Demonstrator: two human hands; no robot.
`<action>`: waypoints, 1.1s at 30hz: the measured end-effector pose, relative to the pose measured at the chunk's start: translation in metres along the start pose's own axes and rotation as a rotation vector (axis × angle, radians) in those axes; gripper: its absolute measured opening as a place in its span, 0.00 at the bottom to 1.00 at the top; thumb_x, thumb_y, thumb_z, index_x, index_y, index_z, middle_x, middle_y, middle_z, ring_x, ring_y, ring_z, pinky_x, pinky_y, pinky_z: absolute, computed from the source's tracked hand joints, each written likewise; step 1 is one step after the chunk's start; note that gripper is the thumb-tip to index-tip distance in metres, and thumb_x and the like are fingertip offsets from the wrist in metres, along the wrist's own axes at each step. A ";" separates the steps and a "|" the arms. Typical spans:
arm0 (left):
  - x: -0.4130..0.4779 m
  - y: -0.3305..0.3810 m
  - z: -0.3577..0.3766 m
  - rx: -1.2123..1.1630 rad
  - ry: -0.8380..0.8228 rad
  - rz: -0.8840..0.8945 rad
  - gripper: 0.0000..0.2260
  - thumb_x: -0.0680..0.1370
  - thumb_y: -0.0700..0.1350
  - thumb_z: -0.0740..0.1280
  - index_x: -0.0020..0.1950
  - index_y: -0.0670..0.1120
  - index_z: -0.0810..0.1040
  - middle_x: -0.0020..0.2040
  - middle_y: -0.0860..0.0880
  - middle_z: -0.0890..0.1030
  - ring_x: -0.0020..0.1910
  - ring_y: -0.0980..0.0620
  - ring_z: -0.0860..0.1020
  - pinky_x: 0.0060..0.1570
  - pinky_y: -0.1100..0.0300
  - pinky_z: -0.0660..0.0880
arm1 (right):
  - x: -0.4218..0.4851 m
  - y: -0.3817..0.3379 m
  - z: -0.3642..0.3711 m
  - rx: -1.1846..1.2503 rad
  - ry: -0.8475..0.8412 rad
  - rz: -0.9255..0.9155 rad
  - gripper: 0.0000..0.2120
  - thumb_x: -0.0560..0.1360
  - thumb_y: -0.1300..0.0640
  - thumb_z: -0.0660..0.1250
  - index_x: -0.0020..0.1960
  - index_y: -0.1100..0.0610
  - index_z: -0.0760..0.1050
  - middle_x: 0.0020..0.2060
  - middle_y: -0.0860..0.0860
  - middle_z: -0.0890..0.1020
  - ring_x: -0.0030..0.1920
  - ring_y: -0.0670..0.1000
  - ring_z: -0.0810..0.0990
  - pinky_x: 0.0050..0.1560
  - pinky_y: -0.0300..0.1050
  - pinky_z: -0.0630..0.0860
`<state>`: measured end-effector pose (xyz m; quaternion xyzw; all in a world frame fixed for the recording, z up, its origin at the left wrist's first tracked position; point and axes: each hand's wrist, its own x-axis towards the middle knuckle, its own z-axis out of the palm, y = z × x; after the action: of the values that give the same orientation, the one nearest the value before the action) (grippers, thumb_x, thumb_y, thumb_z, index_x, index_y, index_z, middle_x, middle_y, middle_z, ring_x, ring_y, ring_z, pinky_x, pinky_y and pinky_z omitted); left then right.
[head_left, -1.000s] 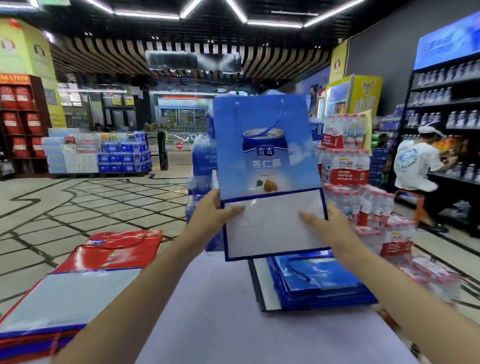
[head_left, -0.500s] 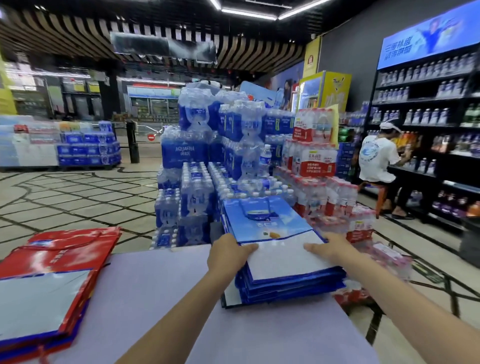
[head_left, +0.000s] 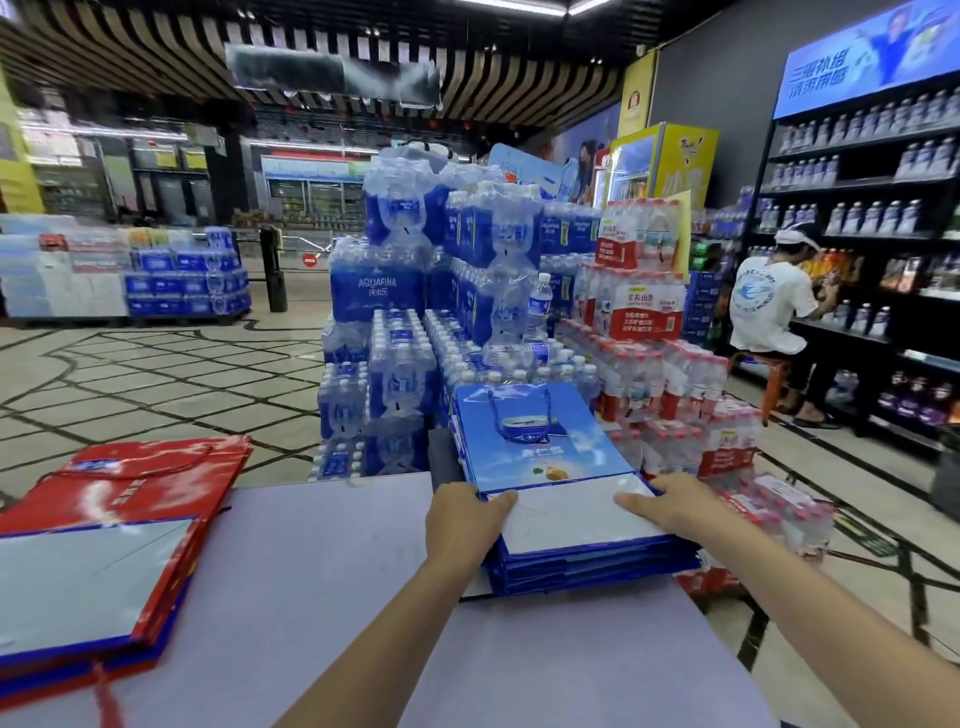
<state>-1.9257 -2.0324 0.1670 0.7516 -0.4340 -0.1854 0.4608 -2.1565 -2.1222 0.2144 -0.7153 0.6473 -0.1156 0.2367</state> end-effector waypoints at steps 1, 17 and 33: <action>0.000 0.000 -0.001 -0.006 -0.010 0.007 0.14 0.74 0.58 0.70 0.49 0.48 0.83 0.43 0.52 0.83 0.39 0.53 0.80 0.35 0.60 0.75 | -0.005 -0.007 -0.003 -0.092 0.048 -0.017 0.21 0.74 0.38 0.68 0.55 0.55 0.74 0.53 0.53 0.80 0.46 0.52 0.77 0.36 0.43 0.69; -0.021 -0.080 -0.244 0.289 0.422 0.049 0.08 0.77 0.49 0.66 0.51 0.48 0.81 0.45 0.53 0.81 0.47 0.53 0.78 0.44 0.60 0.69 | -0.118 -0.235 0.155 0.366 0.039 -0.668 0.20 0.77 0.48 0.67 0.65 0.55 0.75 0.55 0.49 0.80 0.56 0.49 0.77 0.58 0.46 0.75; -0.069 -0.220 -0.363 0.737 0.513 -0.567 0.37 0.71 0.71 0.62 0.64 0.42 0.73 0.65 0.42 0.73 0.65 0.40 0.70 0.60 0.48 0.68 | -0.162 -0.333 0.295 0.372 -0.285 -0.396 0.27 0.69 0.43 0.73 0.61 0.58 0.72 0.58 0.55 0.77 0.58 0.56 0.78 0.55 0.49 0.76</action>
<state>-1.6120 -1.7395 0.1548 0.9728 -0.1236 0.0520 0.1891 -1.7489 -1.8905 0.1461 -0.7808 0.4234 -0.1745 0.4251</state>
